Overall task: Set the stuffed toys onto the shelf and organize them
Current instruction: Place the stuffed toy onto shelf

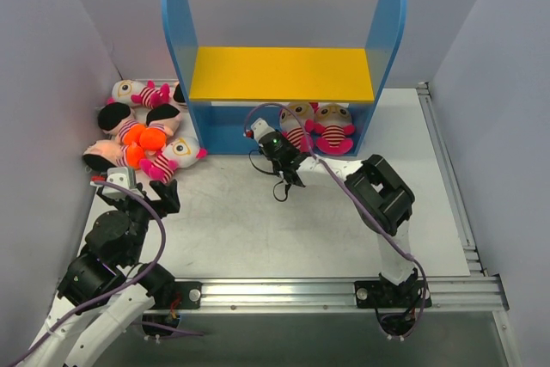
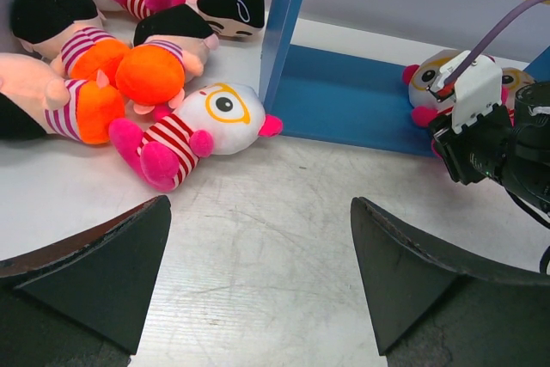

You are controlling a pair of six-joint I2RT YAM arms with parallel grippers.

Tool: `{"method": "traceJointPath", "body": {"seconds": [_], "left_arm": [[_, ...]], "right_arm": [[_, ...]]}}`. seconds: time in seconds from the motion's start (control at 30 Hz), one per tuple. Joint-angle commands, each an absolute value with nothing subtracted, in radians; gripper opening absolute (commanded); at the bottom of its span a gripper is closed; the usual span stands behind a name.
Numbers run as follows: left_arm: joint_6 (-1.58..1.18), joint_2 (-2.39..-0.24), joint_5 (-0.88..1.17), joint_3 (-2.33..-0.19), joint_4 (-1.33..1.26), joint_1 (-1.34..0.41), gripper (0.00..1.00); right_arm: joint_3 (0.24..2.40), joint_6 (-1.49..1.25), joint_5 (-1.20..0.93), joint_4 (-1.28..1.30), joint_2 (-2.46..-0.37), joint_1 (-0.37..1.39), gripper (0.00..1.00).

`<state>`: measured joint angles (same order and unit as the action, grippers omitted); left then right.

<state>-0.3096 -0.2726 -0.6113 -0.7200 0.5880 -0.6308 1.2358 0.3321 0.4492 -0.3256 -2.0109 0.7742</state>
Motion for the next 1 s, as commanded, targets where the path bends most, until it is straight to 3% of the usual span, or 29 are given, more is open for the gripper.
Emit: {"method": "traceJointPath", "body": {"seconds": [0.0, 0.1, 0.27, 0.97], "left_arm": [[-0.298, -0.281, -0.598, -0.727, 0.583, -0.623, 0.94], [-0.298, -0.279, -0.598, -0.726, 0.581, -0.623, 0.94], [-0.298, -0.278, -0.597, -0.727, 0.581, -0.621, 0.94], [-0.298, -0.278, -0.595, -0.727, 0.581, -0.621, 0.94]], "right_arm": [[1.290, 0.321, 0.514, -0.353, -2.023, 0.782, 0.23], [1.296, 0.301, 0.529, -0.367, -2.031, 0.779, 0.10], [1.305, 0.275, 0.532, -0.387, -2.037, 0.772, 0.00], [1.270, 0.262, 0.514, -0.425, -2.037, 0.736, 0.00]]}}
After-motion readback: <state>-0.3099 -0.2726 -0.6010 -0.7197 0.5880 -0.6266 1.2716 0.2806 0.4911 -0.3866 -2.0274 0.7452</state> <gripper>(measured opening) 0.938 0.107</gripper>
